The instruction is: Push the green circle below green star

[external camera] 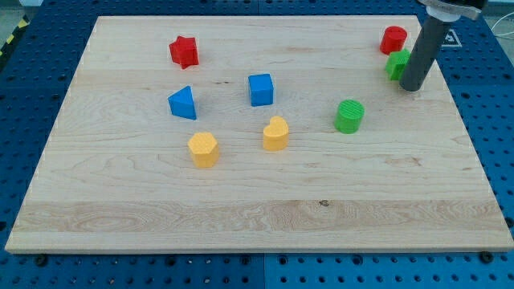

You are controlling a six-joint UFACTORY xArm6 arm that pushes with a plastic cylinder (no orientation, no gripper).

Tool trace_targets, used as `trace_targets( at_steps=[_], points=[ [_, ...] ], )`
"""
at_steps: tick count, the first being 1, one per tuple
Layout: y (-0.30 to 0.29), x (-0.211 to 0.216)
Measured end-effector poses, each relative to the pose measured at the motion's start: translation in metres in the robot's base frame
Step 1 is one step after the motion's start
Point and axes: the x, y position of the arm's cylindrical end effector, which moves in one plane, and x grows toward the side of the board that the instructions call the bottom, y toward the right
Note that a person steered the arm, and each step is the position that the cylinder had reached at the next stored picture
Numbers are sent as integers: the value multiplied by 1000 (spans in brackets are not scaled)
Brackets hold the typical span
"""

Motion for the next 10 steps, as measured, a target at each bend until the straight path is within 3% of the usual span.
trace_targets(
  at_steps=[4,7,10],
  points=[
    [-3,0],
    [-135,21],
    [-118,75]
  ],
)
